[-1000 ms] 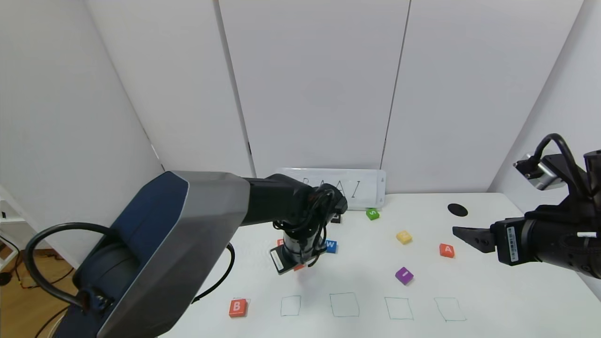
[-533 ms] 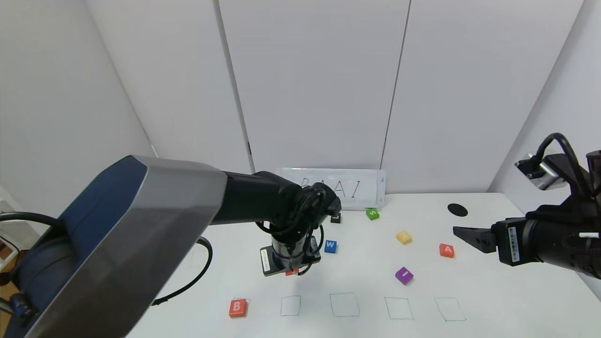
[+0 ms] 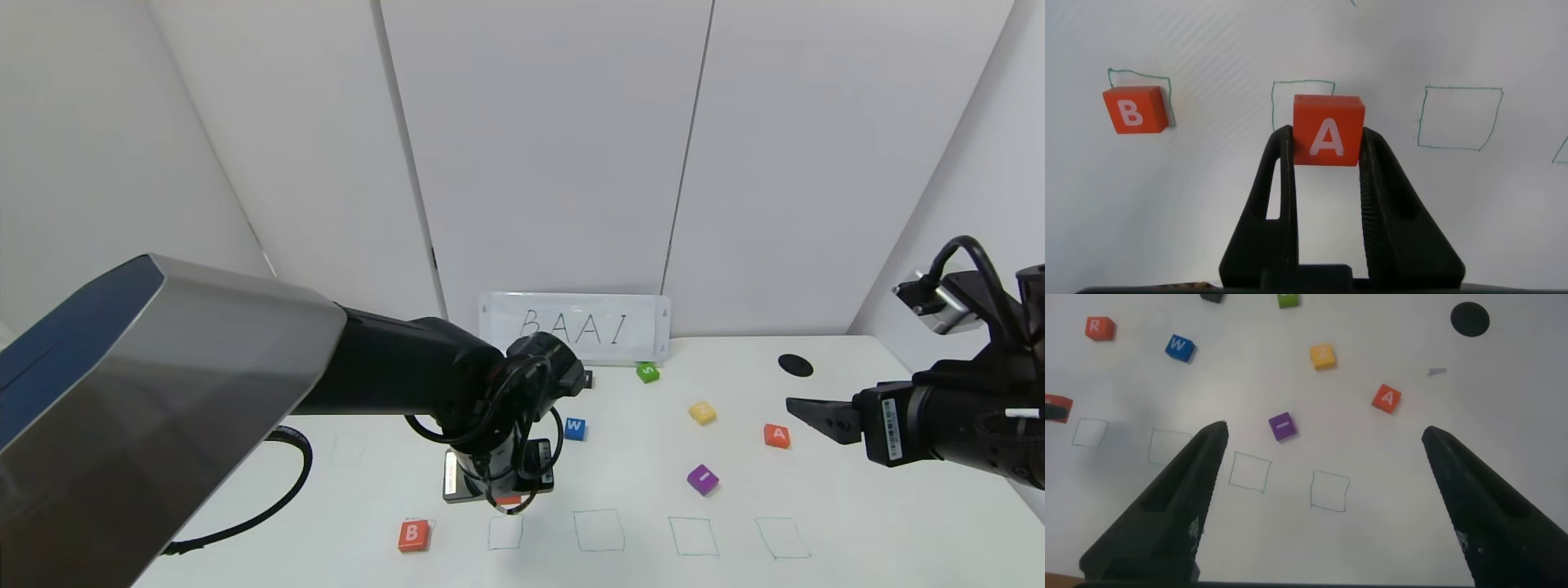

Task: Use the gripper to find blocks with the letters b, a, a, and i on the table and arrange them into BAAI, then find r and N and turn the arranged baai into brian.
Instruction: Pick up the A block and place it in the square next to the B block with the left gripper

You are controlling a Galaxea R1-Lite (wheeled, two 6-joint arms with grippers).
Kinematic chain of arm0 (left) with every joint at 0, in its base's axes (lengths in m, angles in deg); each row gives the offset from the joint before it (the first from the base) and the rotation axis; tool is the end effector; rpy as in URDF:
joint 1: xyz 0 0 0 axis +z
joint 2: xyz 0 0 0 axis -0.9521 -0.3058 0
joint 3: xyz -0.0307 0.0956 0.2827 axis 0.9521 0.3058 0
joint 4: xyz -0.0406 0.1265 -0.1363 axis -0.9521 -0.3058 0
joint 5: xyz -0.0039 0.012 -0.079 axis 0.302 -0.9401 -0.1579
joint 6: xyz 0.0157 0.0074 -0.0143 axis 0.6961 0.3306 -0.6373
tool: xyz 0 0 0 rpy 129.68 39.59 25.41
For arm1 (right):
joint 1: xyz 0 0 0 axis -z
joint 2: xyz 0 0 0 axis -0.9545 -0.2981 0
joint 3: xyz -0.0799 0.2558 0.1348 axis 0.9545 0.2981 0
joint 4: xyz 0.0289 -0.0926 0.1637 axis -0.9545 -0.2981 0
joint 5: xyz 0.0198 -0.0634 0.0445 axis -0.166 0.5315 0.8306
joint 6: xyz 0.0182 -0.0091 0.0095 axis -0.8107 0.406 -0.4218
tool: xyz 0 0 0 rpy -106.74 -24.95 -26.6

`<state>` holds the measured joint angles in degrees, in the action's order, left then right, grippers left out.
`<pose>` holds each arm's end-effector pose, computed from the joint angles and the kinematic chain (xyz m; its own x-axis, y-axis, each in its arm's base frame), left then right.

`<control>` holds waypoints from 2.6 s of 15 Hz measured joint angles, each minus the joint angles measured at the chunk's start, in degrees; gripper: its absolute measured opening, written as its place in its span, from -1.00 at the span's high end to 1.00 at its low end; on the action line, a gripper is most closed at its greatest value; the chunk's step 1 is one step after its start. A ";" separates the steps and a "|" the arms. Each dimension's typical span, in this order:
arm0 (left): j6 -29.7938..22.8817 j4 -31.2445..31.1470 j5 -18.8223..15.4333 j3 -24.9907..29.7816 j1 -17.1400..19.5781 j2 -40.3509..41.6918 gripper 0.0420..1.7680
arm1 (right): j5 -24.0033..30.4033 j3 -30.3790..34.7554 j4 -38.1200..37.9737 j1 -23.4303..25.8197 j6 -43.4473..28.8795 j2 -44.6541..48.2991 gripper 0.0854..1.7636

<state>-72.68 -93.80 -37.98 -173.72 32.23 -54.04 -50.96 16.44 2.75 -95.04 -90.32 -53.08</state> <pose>0.2970 -0.2428 0.1017 0.3484 -0.0247 -0.9370 -0.1036 0.9925 -0.0646 0.2047 0.0800 0.2062 0.8313 0.1507 -0.5351 -0.1722 0.9850 0.0098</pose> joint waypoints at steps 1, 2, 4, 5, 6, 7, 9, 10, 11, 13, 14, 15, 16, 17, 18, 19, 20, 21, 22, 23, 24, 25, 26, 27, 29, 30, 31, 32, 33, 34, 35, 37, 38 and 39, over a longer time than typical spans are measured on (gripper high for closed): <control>0.21 0.18 -0.33 0.71 -0.33 0.20 0.47 | 0.00 0.02 0.00 -0.07 0.00 0.00 -0.94; 0.57 0.43 -0.37 1.46 -0.67 0.28 0.47 | 0.00 0.02 0.00 -0.10 0.00 0.02 -0.94; 0.98 1.26 -0.37 2.82 -1.35 0.26 0.47 | 0.00 0.02 0.00 -0.10 0.00 0.02 -0.94; 0.99 1.34 -0.37 3.25 -1.52 0.24 0.47 | 0.00 0.02 0.00 -0.11 0.00 0.02 -0.94; 1.01 1.41 -0.34 3.50 -1.62 0.22 0.47 | 0.00 0.02 0.00 -0.11 0.00 0.02 -0.94; 1.01 2.51 -0.33 3.91 -1.66 0.22 0.47 | 0.00 0.02 0.00 -0.10 0.02 0.07 -0.94; 1.06 7.50 -0.23 7.77 -1.94 0.22 0.47 | 0.00 0.02 0.00 -0.13 -0.02 0.18 -0.94; 1.04 9.57 -0.22 9.73 -1.94 0.22 0.47 | 0.02 0.02 0.00 -0.18 0.00 0.18 -0.94; 1.01 10.48 -0.12 11.28 -1.96 0.22 0.47 | 0.05 0.04 0.00 -0.20 0.00 0.18 -0.94; 0.99 12.91 -0.15 13.73 -2.05 0.20 0.47 | 0.00 0.11 0.00 -0.38 0.00 0.16 -0.94; 1.01 13.95 -0.15 14.71 -2.04 0.20 0.47 | -0.02 0.13 0.00 -0.41 0.00 0.18 -0.94; 0.99 14.58 -0.15 15.38 -2.05 0.15 0.47 | 0.02 0.17 -0.02 -0.49 0.00 0.16 -0.94; 1.01 14.91 -0.12 15.87 -2.05 0.11 0.47 | 0.02 0.17 0.00 -0.51 0.02 0.16 -0.94; 1.06 15.06 -0.11 16.09 -2.05 0.04 0.47 | 0.00 0.20 0.00 -0.52 0.00 0.16 -0.94; 1.06 15.10 -0.04 16.24 -2.07 0.00 0.47 | 0.02 0.22 0.00 -0.52 0.00 0.16 -0.94; 1.06 15.13 0.00 16.24 -2.04 -0.07 0.47 | 0.02 0.28 0.00 -0.60 0.00 0.16 -0.94; 1.23 15.15 0.07 16.18 -2.04 -0.16 0.47 | 0.00 0.33 -0.02 -0.60 0.02 0.16 -0.94; 1.45 15.19 0.10 16.09 -1.96 -0.22 0.47 | 0.00 0.37 0.00 -0.60 0.00 0.16 -0.94; 1.52 15.21 0.16 16.02 -1.90 -0.38 0.47 | 0.00 0.37 0.00 -0.62 0.00 0.16 -0.94; 1.55 15.27 0.35 15.82 -1.88 -0.60 0.47 | 0.00 0.37 0.00 -0.63 0.00 0.18 -0.94; 1.58 15.35 0.40 15.60 -1.83 -0.82 0.47 | 0.02 0.37 0.00 -0.63 0.00 0.21 -0.94; 1.58 15.40 0.40 15.48 -1.83 -1.05 0.47 | -0.02 0.37 0.00 -0.62 0.00 0.21 -0.94; 1.61 15.96 0.33 15.38 -1.88 -1.27 0.47 | 0.00 0.37 0.02 -0.63 0.00 0.22 -0.94; 1.61 16.47 0.32 15.32 -1.85 -1.51 0.47 | 0.02 0.37 0.00 -0.62 0.00 0.22 -0.94; 1.61 16.75 0.29 15.27 -1.71 -2.01 0.47 | 0.00 0.37 0.00 -0.62 0.00 0.22 -0.94; 1.61 16.73 0.29 15.13 -1.66 -2.17 0.47 | 0.02 0.37 0.02 -0.62 0.00 0.22 -0.94; 1.61 16.71 0.29 15.04 -1.63 -2.29 0.47 | 0.02 0.37 0.05 -0.62 0.00 0.22 -0.94; 1.61 16.71 0.29 15.02 -1.63 -2.36 0.47 | 0.00 0.37 0.09 -0.62 0.00 0.22 -0.94; 1.58 16.71 0.22 14.97 -1.62 -2.43 0.47 | 0.00 0.37 0.05 -0.62 -0.02 0.22 -0.94; 1.61 16.69 0.27 14.93 -1.55 -2.47 0.47 | 0.00 0.37 0.05 -0.62 0.00 0.22 -0.94; 1.61 16.71 0.27 14.88 -1.52 -2.51 0.47 | 0.00 0.37 0.02 -0.63 0.02 0.22 -0.94; 1.69 16.71 0.27 14.86 -1.41 -2.54 0.47 | 0.02 0.41 0.06 -0.83 0.00 0.22 -0.94; 1.69 16.69 0.27 14.77 -1.29 -2.54 0.47 | 0.00 0.50 0.06 -0.90 0.00 0.22 -0.94; 1.72 16.69 0.27 14.71 -1.22 -2.54 0.47 | 0.00 0.50 0.06 -0.93 0.00 0.22 -0.94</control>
<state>-70.96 -77.11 -37.71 -159.01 31.01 -56.58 -50.96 16.94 2.82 -95.96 -90.32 -52.86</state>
